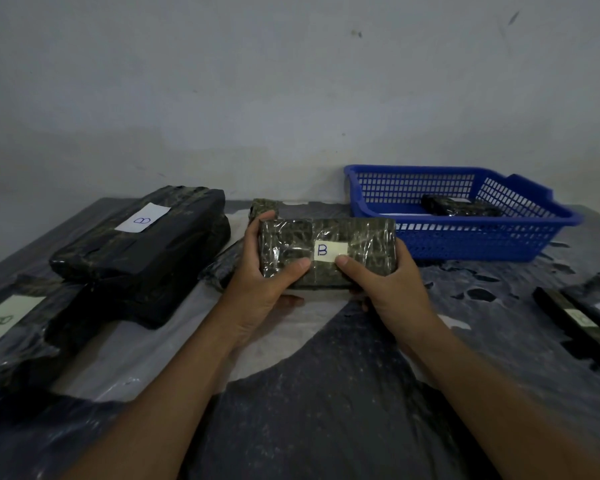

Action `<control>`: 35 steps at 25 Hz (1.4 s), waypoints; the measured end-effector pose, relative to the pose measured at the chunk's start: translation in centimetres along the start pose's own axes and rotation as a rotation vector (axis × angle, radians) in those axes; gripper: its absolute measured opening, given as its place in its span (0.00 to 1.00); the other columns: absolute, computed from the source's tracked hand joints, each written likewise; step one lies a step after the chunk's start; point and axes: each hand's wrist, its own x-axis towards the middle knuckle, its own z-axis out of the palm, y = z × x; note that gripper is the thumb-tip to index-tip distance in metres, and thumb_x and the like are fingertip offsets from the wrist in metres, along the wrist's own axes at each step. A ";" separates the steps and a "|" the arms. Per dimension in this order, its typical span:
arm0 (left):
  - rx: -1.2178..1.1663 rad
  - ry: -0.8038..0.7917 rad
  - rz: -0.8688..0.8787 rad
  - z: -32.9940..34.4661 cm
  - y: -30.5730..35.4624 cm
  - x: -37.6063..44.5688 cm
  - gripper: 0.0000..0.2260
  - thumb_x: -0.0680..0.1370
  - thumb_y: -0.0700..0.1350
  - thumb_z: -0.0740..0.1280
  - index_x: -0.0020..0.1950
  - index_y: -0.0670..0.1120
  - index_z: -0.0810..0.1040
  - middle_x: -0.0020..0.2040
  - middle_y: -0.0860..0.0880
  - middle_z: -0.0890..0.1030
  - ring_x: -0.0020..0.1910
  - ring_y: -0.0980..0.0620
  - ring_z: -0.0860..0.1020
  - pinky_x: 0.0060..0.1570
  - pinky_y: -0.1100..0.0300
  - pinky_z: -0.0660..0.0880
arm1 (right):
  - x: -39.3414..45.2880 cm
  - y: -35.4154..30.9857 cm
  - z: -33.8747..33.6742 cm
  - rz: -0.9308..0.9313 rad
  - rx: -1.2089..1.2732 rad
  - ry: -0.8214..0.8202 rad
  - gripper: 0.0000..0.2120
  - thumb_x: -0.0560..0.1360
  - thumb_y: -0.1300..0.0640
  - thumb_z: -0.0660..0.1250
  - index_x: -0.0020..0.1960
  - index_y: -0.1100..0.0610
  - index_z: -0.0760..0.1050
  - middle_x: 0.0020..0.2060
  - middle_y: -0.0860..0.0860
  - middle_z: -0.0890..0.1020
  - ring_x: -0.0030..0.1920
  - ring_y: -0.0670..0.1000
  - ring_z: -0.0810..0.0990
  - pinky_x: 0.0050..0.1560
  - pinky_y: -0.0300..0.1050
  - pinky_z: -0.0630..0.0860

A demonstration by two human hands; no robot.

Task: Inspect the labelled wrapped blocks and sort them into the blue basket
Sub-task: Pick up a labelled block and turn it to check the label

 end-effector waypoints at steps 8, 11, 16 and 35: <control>0.026 0.004 0.018 0.1 0.1 -0.1 0.32 0.75 0.42 0.74 0.71 0.66 0.65 0.65 0.52 0.79 0.56 0.48 0.85 0.40 0.47 0.85 | -0.3 -0.3 0.2 -0.018 -0.029 0.023 0.26 0.68 0.44 0.79 0.63 0.45 0.75 0.53 0.42 0.86 0.52 0.41 0.85 0.61 0.54 0.82; 0.014 0.013 0.000 0.0 -0.1 0.0 0.32 0.75 0.43 0.75 0.72 0.65 0.65 0.64 0.52 0.80 0.56 0.47 0.85 0.39 0.46 0.84 | -0.4 -0.2 0.1 -0.016 -0.032 -0.001 0.30 0.69 0.37 0.77 0.67 0.44 0.73 0.57 0.43 0.85 0.56 0.44 0.84 0.64 0.56 0.80; -0.130 0.078 -0.102 -0.7 -0.4 0.9 0.19 0.81 0.43 0.66 0.72 0.54 0.72 0.60 0.44 0.84 0.52 0.41 0.85 0.33 0.50 0.83 | -0.3 -0.3 -0.2 -0.021 0.096 -0.123 0.40 0.67 0.34 0.72 0.74 0.24 0.56 0.76 0.49 0.70 0.71 0.53 0.76 0.72 0.63 0.72; -0.045 0.054 -0.084 0.1 0.8 0.0 0.20 0.77 0.60 0.68 0.63 0.49 0.79 0.54 0.50 0.86 0.52 0.54 0.85 0.44 0.59 0.80 | 0.9 -0.2 0.0 0.138 0.286 -0.084 0.21 0.71 0.42 0.69 0.60 0.51 0.76 0.57 0.55 0.84 0.55 0.56 0.85 0.48 0.47 0.80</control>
